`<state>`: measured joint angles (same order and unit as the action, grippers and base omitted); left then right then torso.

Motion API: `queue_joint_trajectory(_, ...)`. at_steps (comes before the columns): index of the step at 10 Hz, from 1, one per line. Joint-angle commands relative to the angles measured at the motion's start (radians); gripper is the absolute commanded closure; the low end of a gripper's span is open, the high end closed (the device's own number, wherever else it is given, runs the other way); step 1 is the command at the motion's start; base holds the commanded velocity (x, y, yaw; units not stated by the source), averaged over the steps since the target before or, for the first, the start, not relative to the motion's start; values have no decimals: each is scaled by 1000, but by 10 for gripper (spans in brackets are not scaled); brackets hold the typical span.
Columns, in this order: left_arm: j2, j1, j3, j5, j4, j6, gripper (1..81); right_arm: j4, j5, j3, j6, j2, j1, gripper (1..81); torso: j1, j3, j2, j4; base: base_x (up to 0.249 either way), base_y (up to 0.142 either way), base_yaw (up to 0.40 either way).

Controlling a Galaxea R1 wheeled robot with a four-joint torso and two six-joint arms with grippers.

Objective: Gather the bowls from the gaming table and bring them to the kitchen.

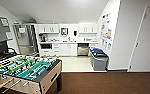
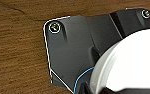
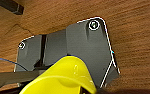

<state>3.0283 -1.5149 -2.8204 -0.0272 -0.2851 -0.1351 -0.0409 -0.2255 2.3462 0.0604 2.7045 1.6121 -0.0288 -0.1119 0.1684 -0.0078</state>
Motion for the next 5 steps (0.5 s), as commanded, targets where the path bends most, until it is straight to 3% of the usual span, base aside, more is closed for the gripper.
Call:
queue_joint_trajectory(1,-3,55,1,41,-6,-1,811,12,41,-4,-2,-26,-48,811,0,0,0,0,194,0,0)
queue_joint_trajectory(5,-2,55,1,40,-6,-1,811,12,45,1,-2,-22,-50,811,0,0,0,0,194,0,0)
